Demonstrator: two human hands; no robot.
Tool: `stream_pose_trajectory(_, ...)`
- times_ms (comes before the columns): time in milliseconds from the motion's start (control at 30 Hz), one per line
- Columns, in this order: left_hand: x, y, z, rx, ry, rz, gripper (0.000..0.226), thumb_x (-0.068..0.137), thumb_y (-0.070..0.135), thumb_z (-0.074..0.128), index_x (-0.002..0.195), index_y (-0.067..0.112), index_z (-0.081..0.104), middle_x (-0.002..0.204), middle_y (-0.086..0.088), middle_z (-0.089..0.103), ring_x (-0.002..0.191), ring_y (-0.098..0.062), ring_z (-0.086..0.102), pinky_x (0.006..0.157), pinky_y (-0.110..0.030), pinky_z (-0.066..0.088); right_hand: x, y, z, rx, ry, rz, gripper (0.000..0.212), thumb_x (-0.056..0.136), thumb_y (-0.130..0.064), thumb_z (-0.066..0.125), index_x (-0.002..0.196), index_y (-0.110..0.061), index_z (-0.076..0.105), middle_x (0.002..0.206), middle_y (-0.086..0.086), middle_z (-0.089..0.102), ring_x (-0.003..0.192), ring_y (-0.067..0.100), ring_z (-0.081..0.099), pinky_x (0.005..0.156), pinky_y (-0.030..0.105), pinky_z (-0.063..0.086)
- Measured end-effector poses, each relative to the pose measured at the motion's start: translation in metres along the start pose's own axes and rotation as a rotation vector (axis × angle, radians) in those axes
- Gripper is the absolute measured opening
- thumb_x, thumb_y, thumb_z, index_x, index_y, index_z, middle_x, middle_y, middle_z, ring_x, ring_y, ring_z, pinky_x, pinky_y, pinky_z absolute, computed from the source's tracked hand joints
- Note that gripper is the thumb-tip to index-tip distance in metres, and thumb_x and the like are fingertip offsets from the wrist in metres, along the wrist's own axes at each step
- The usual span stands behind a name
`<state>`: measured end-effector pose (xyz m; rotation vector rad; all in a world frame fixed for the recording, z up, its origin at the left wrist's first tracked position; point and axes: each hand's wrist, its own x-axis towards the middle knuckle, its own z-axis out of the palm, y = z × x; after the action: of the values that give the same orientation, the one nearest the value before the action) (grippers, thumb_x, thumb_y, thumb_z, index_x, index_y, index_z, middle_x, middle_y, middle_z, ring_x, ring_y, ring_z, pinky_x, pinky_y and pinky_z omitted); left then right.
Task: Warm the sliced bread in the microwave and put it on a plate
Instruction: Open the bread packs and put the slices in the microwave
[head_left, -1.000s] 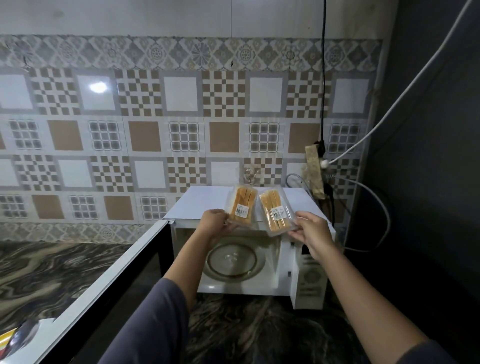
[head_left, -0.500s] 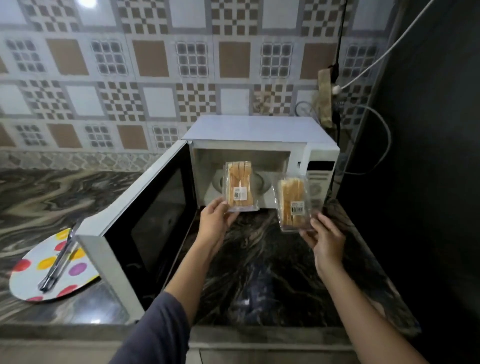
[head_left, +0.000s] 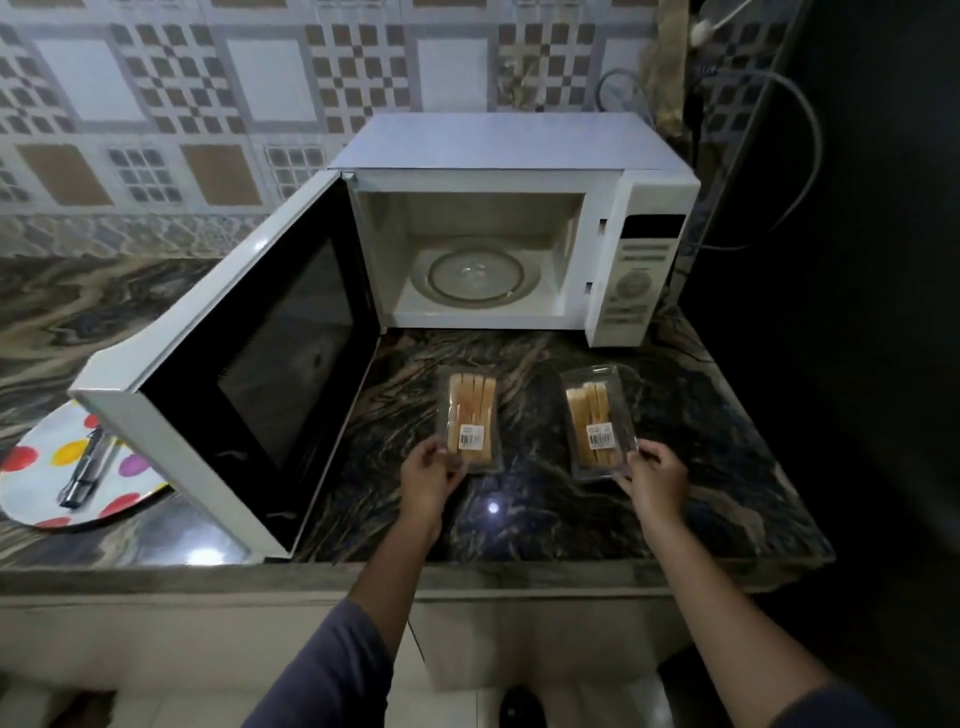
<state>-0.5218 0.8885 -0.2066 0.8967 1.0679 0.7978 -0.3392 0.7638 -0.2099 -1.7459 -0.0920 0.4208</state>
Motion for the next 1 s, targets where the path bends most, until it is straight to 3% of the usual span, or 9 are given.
stream_pose_trajectory(133,0.002,-0.007,0.000,0.343,0.126,0.122,0.026,0.096,0.011,0.044,0.118,0.005,0.056,0.114,-0.016,0.063,0.098,-0.024,0.060,0.088,-0.035,0.049,0.004,-0.001,-0.011,-0.358,0.037,-0.103,0.020,0.089,-0.007,0.055,0.106,-0.001,0.064,0.102,0.015,0.066,0.085,0.022,0.058,0.069,0.026,0.041)
stream_pose_trajectory(200,0.001,-0.006,0.000,0.479,0.157,0.157,0.025,0.094,0.012,0.047,0.115,0.007,0.060,0.112,-0.013,0.064,0.096,-0.021,0.058,0.083,-0.031,0.046,0.007,-0.004,-0.015,-0.458,0.036,-0.106,0.020,0.087,-0.007,0.058,0.105,0.000,0.065,0.104,0.016,0.067,0.091,0.026,0.061,0.071,0.027,0.042)
stream_pose_trajectory(300,0.000,-0.004,-0.003,0.504,0.166,0.148,0.027,0.092,0.006,0.049,0.117,0.002,0.059,0.109,-0.013,0.063,0.091,-0.018,0.055,0.081,-0.029,0.045,0.011,-0.007,-0.014,-0.574,0.063,-0.204,0.026,0.086,-0.006,0.059,0.111,-0.002,0.062,0.115,0.018,0.063,0.107,0.031,0.057,0.085,0.035,0.046)
stream_pose_trajectory(400,0.002,-0.006,-0.008,0.494,0.143,0.119,0.029,0.090,0.005,0.052,0.118,0.001,0.058,0.112,-0.014,0.063,0.094,-0.020,0.057,0.087,-0.032,0.048,0.004,-0.018,-0.004,-0.640,0.056,-0.477,0.028,0.084,-0.004,0.059,0.112,-0.005,0.060,0.119,0.014,0.054,0.114,0.030,0.048,0.091,0.036,0.043)
stream_pose_trajectory(533,0.000,-0.005,-0.012,0.374,0.115,0.050,0.026,0.089,0.002,0.054,0.114,-0.001,0.060,0.111,-0.020,0.064,0.098,-0.026,0.061,0.093,-0.042,0.050,-0.017,-0.037,0.026,-0.575,-0.242,-0.853,0.021,0.082,-0.002,0.059,0.103,-0.004,0.064,0.107,0.014,0.060,0.104,0.028,0.054,0.090,0.029,0.040)
stream_pose_trajectory(633,-0.001,-0.004,-0.013,0.296,0.077,0.000,0.025,0.089,-0.004,0.051,0.113,-0.003,0.058,0.099,-0.014,0.063,0.086,-0.019,0.060,0.079,-0.028,0.052,-0.032,-0.037,0.051,-0.718,-0.720,-0.891,0.019,0.086,-0.012,0.058,0.104,-0.012,0.063,0.106,0.004,0.058,0.103,0.018,0.051,0.088,0.030,0.044)
stream_pose_trajectory(700,-0.002,-0.004,-0.014,0.289,0.070,0.000,0.025,0.087,-0.006,0.052,0.111,-0.004,0.059,0.086,-0.006,0.061,0.076,-0.012,0.057,0.071,-0.021,0.049,-0.037,-0.028,0.067,-0.861,-0.899,-0.882,0.023,0.085,-0.019,0.060,0.108,-0.017,0.063,0.111,0.001,0.056,0.106,0.016,0.051,0.089,0.031,0.047)
stream_pose_trajectory(867,-0.006,-0.004,-0.016,0.357,0.009,0.053,0.028,0.083,-0.010,0.055,0.111,-0.009,0.060,0.091,-0.012,0.063,0.075,-0.013,0.057,0.062,-0.011,0.049,-0.039,-0.013,0.085,-0.917,-0.962,-0.811,0.012,0.085,-0.021,0.062,0.096,-0.022,0.067,0.108,-0.003,0.055,0.099,0.019,0.057,0.087,0.041,0.051)
stream_pose_trajectory(1000,-0.011,-0.006,-0.019,0.367,-0.024,0.117,0.031,0.084,-0.011,0.054,0.115,-0.009,0.057,0.102,-0.012,0.062,0.080,-0.012,0.058,0.063,-0.004,0.047,-0.038,-0.017,0.090,-0.827,-0.973,-0.748,0.007,0.082,-0.012,0.067,0.083,-0.017,0.071,0.094,-0.001,0.061,0.089,0.015,0.060,0.087,0.033,0.051)
